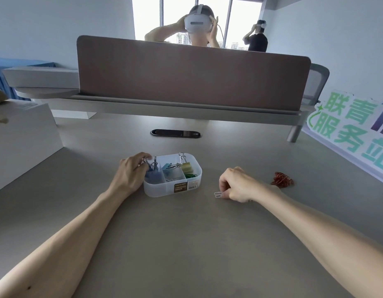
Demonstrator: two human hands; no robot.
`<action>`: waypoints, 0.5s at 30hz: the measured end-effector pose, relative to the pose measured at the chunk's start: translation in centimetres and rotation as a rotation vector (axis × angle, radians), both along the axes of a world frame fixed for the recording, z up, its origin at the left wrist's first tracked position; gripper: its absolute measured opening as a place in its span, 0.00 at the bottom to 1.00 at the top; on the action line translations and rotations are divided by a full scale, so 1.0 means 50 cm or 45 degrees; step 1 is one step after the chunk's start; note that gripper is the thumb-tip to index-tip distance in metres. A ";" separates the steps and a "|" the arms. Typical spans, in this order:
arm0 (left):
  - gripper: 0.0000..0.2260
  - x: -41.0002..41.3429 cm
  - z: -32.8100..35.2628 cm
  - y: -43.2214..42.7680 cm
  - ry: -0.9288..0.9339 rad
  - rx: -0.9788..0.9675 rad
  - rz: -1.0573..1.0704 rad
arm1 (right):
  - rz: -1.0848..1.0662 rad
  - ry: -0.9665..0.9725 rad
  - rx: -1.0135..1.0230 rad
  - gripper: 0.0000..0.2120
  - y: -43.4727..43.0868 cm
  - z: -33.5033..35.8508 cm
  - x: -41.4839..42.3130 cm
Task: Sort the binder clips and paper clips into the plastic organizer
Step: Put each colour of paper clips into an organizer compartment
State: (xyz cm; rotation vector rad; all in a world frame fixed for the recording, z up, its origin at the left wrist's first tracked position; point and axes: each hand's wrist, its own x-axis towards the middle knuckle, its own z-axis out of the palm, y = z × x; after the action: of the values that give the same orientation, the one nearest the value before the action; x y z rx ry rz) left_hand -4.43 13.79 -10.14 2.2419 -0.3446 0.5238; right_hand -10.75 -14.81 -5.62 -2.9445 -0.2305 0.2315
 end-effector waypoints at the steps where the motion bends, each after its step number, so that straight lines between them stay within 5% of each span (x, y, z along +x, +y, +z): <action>1: 0.17 -0.001 0.001 -0.001 -0.001 -0.003 -0.002 | 0.000 0.000 -0.024 0.09 0.003 -0.001 0.001; 7: 0.17 -0.004 0.005 -0.001 0.027 -0.008 0.006 | 0.012 0.001 -0.083 0.10 0.007 -0.005 -0.001; 15: 0.17 -0.009 0.006 -0.002 0.006 0.016 -0.004 | 0.139 -0.207 0.162 0.09 0.089 0.121 0.040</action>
State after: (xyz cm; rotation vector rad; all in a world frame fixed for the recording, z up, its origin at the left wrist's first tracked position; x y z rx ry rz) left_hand -4.88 13.68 -9.85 2.2538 -0.3498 0.5156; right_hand -8.77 -10.35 0.43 -2.8284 -0.4135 -0.0083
